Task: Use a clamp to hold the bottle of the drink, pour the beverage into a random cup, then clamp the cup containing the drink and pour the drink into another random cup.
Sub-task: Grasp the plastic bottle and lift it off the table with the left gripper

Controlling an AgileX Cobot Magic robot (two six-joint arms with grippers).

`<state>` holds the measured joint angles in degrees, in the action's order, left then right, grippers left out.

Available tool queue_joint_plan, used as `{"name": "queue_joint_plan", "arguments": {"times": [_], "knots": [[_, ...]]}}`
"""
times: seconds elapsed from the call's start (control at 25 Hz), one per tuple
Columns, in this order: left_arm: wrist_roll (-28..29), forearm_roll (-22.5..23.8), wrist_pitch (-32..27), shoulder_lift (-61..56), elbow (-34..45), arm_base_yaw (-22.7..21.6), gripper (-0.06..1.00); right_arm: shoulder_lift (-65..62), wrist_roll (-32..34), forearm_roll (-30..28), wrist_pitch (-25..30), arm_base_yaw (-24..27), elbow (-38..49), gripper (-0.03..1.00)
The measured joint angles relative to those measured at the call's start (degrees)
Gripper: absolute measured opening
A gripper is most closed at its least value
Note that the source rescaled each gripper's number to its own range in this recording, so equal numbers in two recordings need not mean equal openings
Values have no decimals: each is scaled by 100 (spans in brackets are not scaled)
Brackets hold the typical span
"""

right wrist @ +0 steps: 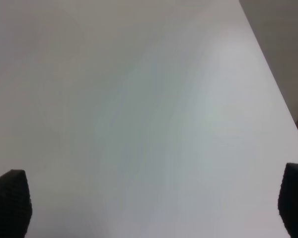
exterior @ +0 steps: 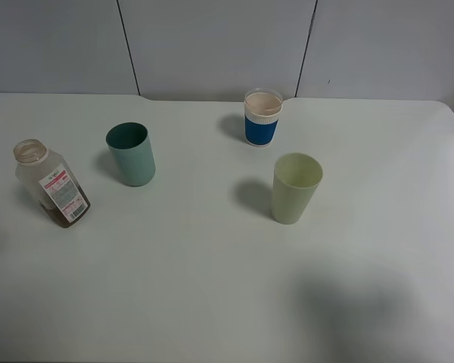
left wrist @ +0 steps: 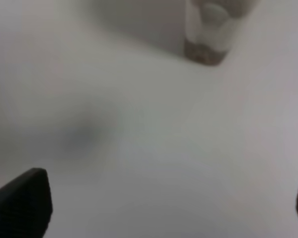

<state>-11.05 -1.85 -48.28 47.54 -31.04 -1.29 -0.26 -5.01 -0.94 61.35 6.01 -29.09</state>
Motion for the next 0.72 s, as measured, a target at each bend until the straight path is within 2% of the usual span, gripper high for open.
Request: {"name": "queue_joint_plan", "arguments": {"times": [0.12,0.28,0.36,0.4,0.52,0.72], "knots": [[-260,-214,88,552,0,23,100,0,0,0,0,0,0,100],[-385,-230,366,1060,0,211,100,0,0,0,0,0,0,100],[-413,-230,941,1432,82,381,100,0,0,0,0,0,0,100],[-413,-230,941,1432,82,381,100,0,0,0,0,0,0,100],[-420,-259,1473,1776,252,505,100,0,0,0,0,0,0,100],[-278,-657,2702,2107,724,537,100,0,0,0,0,0,0,100]]}}
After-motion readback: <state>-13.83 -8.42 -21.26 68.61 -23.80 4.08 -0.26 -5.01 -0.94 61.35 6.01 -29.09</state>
